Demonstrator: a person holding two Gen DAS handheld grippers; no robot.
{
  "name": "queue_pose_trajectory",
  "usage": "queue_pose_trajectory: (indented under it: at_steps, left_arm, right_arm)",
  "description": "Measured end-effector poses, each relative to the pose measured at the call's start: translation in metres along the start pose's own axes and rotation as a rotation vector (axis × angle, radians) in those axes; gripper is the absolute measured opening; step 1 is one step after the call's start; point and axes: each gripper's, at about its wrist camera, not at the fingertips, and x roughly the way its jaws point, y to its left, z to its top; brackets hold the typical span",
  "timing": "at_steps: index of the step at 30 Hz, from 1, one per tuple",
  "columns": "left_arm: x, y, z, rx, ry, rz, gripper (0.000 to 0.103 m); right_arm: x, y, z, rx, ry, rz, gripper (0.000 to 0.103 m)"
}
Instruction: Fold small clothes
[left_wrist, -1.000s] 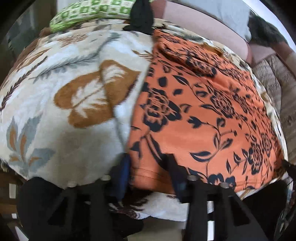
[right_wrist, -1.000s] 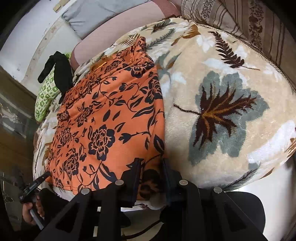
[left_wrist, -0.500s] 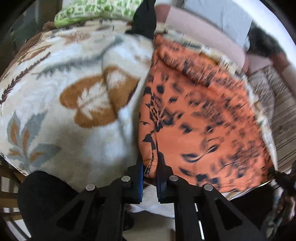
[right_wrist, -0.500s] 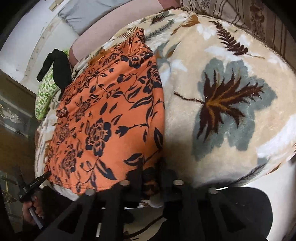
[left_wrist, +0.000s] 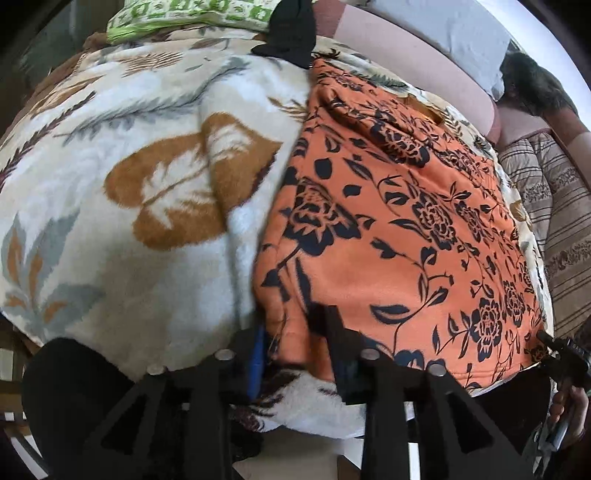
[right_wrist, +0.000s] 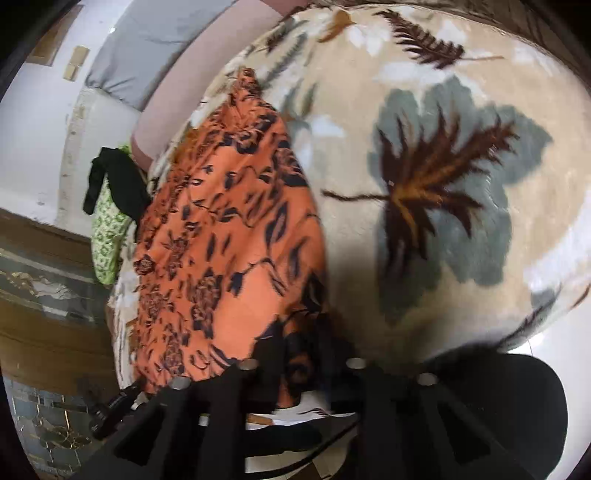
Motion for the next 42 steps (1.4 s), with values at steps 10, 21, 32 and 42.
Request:
queue_pose_trajectory:
  at_steps: [10,21,32,42]
  left_arm:
    - [-0.070,-0.024,0.005,0.037,-0.192,-0.018,0.009]
    - [-0.012,-0.004,-0.001,-0.009,-0.019,0.027,0.010]
    - [-0.062,-0.048,0.210,-0.026,-0.334,-0.212,0.016]
    - [0.060,-0.017,0.264,-0.044,-0.271,0.062,0.089]
  right_arm:
    - [-0.036,0.032,0.005,-0.072,-0.086,0.061,0.007]
    - [-0.001,0.000,-0.001,0.016,0.015,0.063,0.007]
    - [-0.035,0.095,0.176,-0.033,-0.191,0.406,0.007]
    - [0.088,0.085,0.253,-0.062,-0.200,0.125,0.082]
